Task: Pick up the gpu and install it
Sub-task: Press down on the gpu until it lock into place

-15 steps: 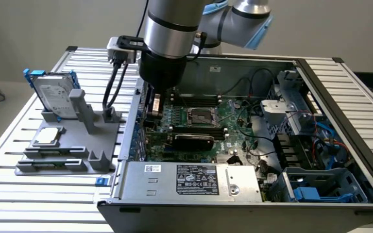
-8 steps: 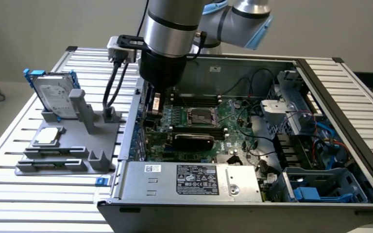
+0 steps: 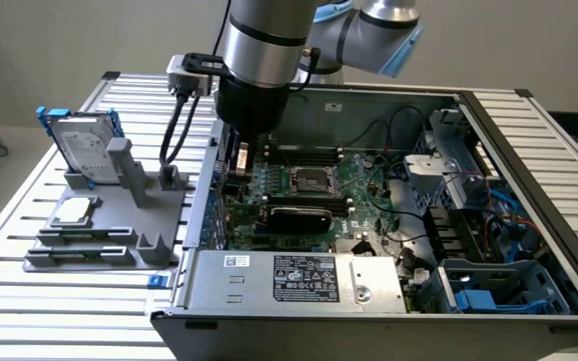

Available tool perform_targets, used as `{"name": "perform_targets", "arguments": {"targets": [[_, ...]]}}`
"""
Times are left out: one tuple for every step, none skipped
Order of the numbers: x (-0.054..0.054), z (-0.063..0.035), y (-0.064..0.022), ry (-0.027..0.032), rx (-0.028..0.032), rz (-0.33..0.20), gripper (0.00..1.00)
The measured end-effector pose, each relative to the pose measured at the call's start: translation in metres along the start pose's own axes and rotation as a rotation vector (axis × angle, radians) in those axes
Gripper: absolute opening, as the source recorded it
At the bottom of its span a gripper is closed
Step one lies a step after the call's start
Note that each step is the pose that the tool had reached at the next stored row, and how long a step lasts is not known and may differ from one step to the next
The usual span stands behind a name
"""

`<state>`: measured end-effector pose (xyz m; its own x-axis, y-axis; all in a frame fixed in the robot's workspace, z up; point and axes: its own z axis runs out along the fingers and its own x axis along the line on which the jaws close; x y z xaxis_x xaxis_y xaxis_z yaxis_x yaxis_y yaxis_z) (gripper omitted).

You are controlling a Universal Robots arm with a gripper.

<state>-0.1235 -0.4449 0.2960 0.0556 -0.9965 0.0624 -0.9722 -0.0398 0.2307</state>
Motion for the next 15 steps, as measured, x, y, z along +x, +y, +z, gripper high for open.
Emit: {"name": "perform_targets", "arguments": {"targets": [[-0.0002, 0.0000, 0.0000, -0.0002, -0.0001, 0.001, 0.11], [-0.0002, 0.0000, 0.0001, -0.0003, -0.0002, 0.001, 0.11], [-0.0003, 0.0000, 0.0002, -0.0005, -0.0002, 0.002, 0.11], [-0.0004, 0.0000, 0.0002, -0.0006, -0.0002, 0.003, 0.11], [-0.0006, 0.0000, 0.0001, -0.0008, -0.0003, 0.004, 0.11], [-0.0008, -0.0001, 0.0001, -0.0010, -0.0004, 0.005, 0.11], [-0.0010, 0.0000, 0.0001, -0.0013, -0.0004, 0.006, 0.11], [-0.0011, -0.0001, 0.0001, -0.0015, -0.0004, 0.006, 0.11], [-0.0013, -0.0001, 0.0001, -0.0018, -0.0005, 0.007, 0.11], [-0.0015, -0.0001, 0.0002, -0.0021, -0.0006, 0.009, 0.11], [-0.0017, -0.0001, 0.0002, -0.0023, -0.0007, 0.010, 0.11], [-0.0019, -0.0001, 0.0002, -0.0027, -0.0008, 0.011, 0.11], [-0.0020, -0.0001, 0.0003, -0.0031, -0.0009, 0.013, 0.11], [-0.0021, -0.0001, 0.0003, -0.0035, -0.0010, 0.015, 0.11], [-0.0023, -0.0001, 0.0003, -0.0038, -0.0010, 0.016, 0.11]]}}
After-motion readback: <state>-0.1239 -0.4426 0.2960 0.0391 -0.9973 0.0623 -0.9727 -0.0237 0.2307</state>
